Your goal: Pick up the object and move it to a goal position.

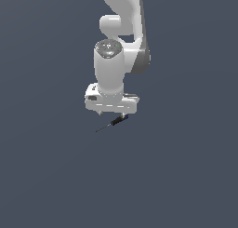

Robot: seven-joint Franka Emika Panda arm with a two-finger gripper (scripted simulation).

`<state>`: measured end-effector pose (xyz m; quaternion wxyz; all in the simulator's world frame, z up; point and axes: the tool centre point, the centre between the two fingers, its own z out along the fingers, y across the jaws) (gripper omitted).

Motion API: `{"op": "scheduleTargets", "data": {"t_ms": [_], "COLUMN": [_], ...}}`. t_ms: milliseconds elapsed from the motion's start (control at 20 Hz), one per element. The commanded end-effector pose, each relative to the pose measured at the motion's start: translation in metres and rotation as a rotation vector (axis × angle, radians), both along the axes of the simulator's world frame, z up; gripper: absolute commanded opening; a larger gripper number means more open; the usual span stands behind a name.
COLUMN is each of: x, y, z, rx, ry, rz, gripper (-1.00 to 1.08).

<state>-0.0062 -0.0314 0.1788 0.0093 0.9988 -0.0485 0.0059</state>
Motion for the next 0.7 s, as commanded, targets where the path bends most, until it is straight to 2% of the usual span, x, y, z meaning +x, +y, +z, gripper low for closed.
{"op": "scheduleTargets", "data": {"t_ms": [0,650], "x": [-0.002,-0.020], "y": [0.000,0.001], "z": [-0.006,-0.051], "rx": [0.003,0.024], "ry": [0.000,0.003], "rz": [-0.040,-0.387], "gripper": [1.00,1.00]}}
